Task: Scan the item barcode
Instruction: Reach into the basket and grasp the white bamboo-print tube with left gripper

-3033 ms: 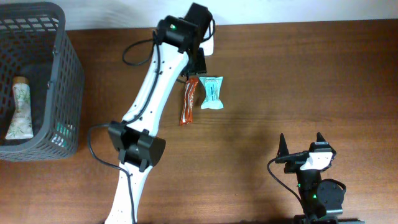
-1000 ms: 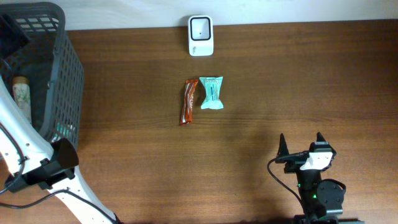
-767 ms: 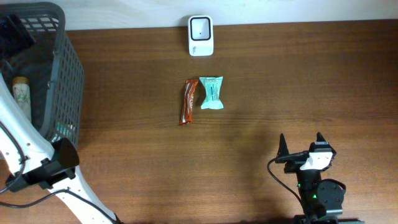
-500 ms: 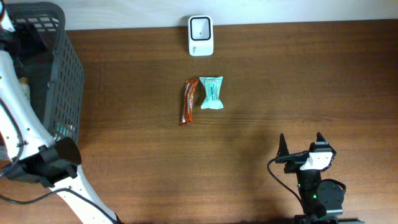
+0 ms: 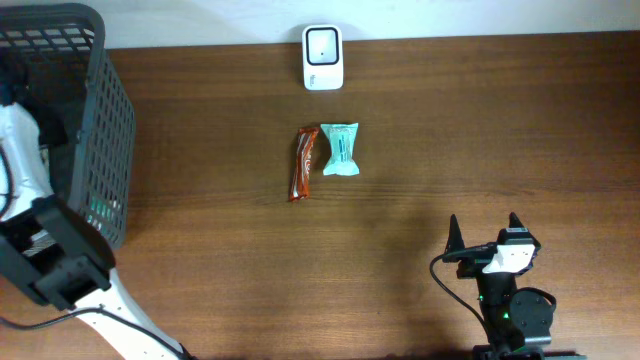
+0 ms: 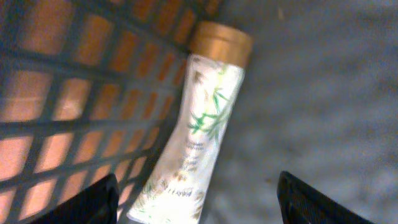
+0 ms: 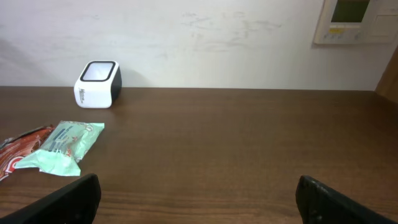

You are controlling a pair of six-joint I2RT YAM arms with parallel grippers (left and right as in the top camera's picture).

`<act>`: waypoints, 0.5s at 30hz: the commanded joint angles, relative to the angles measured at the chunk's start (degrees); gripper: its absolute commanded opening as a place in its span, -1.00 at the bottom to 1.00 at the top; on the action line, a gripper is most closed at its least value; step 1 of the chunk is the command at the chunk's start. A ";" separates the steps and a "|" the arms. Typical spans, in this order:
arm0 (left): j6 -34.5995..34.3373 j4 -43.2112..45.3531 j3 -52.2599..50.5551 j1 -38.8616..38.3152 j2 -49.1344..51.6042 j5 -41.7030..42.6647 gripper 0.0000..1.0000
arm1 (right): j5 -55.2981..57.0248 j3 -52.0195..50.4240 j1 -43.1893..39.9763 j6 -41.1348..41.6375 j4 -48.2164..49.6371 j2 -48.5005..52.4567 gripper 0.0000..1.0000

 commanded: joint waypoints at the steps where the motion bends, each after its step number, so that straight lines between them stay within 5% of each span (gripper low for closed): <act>1: 7.98 3.34 -4.35 2.67 0.15 9.42 0.55 | 0.72 -0.42 -0.33 0.20 -0.24 -0.44 0.97; 12: 4.46 8.94 -5.66 5.35 8.02 5.33 0.26 | 0.72 -0.42 -0.31 0.22 -0.24 -0.44 0.97; 15: 4.33 9.46 -5.99 7.13 8.11 9.49 0.33 | 0.72 -0.42 -0.33 0.22 -0.24 -0.44 0.98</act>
